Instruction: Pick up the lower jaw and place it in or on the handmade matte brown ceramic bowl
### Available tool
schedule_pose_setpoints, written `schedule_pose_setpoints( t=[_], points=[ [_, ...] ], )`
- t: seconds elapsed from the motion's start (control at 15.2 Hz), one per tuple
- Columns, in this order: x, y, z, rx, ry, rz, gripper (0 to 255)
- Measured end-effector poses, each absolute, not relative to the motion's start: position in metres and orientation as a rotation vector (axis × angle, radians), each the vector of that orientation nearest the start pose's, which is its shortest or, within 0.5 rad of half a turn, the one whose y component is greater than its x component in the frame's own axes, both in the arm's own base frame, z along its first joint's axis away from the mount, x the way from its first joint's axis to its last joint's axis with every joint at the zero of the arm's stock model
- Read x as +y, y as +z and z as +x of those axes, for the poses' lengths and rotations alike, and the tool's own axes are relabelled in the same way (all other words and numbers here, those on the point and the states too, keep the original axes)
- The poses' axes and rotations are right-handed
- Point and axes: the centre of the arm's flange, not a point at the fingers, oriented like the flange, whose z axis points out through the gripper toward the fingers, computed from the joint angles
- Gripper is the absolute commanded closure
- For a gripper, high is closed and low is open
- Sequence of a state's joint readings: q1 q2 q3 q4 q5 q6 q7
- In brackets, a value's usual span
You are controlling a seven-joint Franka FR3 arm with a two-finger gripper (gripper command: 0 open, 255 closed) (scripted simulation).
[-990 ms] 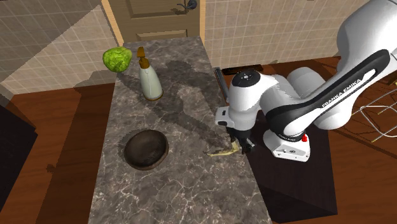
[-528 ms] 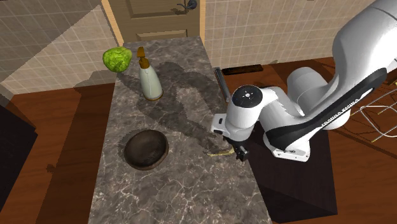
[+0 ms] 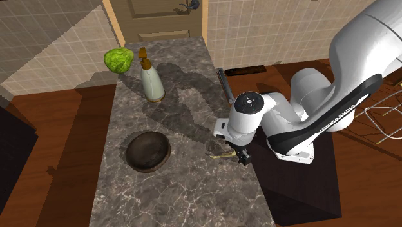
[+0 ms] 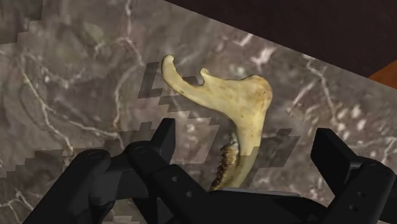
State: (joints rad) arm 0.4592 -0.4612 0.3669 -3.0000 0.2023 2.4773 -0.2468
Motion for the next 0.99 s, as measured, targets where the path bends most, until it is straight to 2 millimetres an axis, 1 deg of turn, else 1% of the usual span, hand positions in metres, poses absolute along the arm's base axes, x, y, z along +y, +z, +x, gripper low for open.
schedule_pose_setpoints(
  t=[0.07,0.13,0.79,0.99],
  points=[
    [0.204,0.264,0.218,-1.343,0.097,-2.905,0],
    [0.204,0.264,0.218,-1.343,0.097,-2.905,255],
    [0.206,0.266,0.218,-1.349,0.09,-2.901,255],
    [0.204,0.275,0.219,-1.345,0.094,-2.904,255]
  ],
)
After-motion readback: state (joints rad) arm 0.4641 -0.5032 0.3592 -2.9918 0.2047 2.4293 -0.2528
